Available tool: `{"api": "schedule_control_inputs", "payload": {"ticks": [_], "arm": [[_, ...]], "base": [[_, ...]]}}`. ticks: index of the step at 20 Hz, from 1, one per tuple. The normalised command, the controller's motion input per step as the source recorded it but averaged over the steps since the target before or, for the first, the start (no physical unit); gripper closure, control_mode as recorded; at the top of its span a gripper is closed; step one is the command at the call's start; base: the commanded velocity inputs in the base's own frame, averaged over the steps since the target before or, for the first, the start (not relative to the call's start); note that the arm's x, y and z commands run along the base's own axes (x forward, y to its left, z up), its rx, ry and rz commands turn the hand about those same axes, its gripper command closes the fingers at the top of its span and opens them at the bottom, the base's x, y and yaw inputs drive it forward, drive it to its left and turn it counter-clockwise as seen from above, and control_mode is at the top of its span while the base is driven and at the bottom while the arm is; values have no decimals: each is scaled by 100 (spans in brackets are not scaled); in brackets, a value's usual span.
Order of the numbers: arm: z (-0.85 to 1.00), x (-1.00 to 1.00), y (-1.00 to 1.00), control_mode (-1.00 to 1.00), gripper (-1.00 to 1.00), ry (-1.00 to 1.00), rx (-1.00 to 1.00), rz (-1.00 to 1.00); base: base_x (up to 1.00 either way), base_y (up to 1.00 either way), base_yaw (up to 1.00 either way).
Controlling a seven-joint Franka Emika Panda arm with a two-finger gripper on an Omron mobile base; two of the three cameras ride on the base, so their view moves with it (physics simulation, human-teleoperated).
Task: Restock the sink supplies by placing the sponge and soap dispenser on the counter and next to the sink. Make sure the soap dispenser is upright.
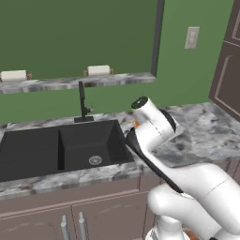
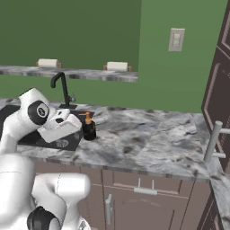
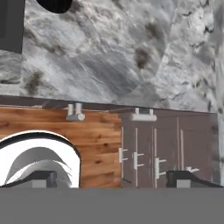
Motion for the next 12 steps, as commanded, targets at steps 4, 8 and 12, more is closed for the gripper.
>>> {"api": "schedule_control_inputs", "payload": {"ticks": [4,8,12], "arm": [[-10,-1,-22,-100,-100,-1,33,5],[-28,0,18,-100,-100,6,2,4],[-14,0,16,-100,-100,2,-1,1]], "base": [[0,0,0],[0,0,0],[0,0,0]]}}
